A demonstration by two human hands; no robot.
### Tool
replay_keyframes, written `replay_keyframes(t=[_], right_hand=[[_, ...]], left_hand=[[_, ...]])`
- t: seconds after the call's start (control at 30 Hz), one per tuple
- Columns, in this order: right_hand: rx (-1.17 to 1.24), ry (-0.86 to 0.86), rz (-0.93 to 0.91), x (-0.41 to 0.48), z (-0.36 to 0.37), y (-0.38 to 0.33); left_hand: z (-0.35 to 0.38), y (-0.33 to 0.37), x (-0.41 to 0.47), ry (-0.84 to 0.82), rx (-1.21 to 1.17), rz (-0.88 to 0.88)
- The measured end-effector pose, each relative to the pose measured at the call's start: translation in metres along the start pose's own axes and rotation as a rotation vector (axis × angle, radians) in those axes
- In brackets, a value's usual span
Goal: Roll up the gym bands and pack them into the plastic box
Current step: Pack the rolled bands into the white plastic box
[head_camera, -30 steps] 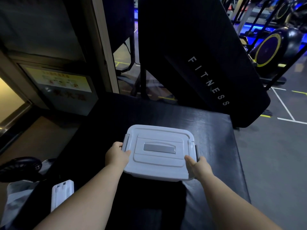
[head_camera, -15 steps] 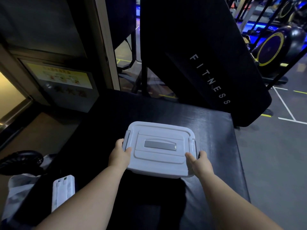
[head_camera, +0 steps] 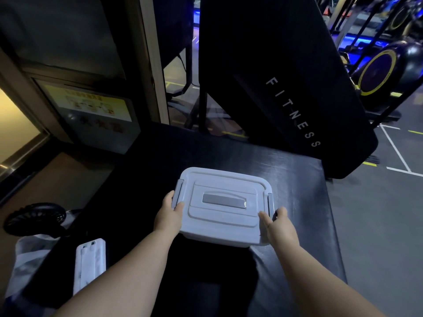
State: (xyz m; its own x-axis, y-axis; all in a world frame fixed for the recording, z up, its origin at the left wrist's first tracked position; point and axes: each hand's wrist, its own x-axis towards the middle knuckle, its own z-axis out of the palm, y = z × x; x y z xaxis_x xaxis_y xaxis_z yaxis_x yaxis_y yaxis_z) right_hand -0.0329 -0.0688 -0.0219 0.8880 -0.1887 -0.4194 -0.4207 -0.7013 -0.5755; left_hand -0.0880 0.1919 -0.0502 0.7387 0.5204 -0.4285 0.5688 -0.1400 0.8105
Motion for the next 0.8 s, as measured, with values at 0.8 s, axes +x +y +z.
replay_keyframes(t=[0.8], right_hand=[[0.271, 0.108, -0.061, 0.042, 0.000, 0.006]], left_hand=[[0.049, 0.033, 0.043, -0.039, 0.127, 0.130]])
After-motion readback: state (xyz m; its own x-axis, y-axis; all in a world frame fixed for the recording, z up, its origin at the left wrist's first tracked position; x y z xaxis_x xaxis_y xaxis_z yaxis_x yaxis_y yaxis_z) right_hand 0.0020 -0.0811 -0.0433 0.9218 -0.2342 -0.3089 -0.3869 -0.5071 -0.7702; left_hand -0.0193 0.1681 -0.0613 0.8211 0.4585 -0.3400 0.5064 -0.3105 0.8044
